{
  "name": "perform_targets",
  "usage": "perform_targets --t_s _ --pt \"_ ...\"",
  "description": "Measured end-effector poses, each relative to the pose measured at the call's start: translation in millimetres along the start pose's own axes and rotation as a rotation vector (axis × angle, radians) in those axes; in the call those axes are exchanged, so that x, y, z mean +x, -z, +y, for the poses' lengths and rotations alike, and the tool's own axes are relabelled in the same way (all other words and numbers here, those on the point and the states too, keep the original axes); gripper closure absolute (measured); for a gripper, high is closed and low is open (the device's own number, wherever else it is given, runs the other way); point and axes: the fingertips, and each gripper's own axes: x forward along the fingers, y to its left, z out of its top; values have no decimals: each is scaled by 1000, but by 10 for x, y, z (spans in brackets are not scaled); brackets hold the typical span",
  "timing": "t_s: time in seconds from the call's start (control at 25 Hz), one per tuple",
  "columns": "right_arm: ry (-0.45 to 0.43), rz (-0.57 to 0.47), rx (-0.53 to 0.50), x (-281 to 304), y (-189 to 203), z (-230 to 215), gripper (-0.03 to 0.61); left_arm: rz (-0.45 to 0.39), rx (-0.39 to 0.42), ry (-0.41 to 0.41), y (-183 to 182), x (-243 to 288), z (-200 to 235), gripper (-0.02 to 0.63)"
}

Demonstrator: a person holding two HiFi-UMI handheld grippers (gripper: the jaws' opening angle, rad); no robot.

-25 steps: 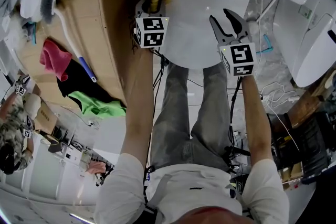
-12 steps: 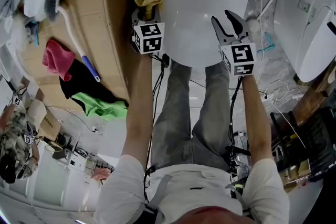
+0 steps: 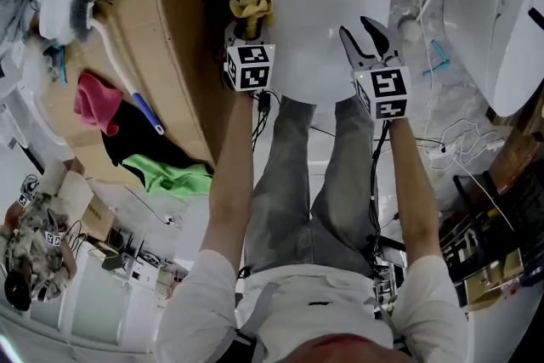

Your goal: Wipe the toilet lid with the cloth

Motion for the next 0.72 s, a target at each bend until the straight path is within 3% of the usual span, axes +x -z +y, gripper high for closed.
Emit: perform_targets --t_s 0.32,0.72 --pt "-2 -4 7 -158 123 -66 379 3 -18 49 19 18 -419 491" --pt "-24 19 31 -265 384 -358 379 7 -27 48 -94 103 -832 492"
